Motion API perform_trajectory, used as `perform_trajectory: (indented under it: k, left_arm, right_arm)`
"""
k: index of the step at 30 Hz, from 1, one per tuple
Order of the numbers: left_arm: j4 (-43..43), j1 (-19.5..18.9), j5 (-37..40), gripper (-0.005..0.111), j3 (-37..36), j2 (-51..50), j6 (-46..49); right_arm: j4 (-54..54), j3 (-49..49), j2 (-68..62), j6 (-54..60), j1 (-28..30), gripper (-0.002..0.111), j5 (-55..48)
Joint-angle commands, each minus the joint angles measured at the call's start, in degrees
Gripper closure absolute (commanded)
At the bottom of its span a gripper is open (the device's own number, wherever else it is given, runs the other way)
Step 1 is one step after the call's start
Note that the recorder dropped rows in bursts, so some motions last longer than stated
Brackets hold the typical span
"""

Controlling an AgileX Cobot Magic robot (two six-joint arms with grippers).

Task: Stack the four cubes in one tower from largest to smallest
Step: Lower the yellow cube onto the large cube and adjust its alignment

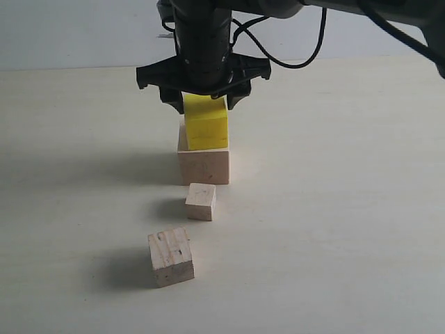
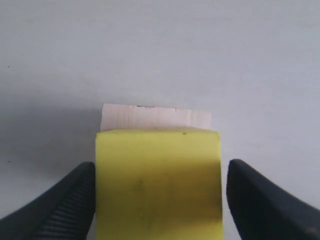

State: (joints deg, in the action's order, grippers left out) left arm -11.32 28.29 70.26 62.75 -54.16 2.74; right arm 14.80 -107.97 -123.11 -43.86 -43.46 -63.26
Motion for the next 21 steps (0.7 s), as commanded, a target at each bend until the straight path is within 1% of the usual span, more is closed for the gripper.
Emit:
perform_trajectory:
  k: [1,21]
  left_arm:
    - [-0.07,0.38,-0.30,0.065,-0.18,0.28,-0.15]
    - [-0.07,0.38,-0.30,0.065,-0.18,0.28,-0.15]
  right_arm:
    - [-2.10,-0.63,0.64,0.41,0.34,0.039,-0.31]
    - [-3.19,-0.63,0.64,0.30,0.34,0.039,0.86]
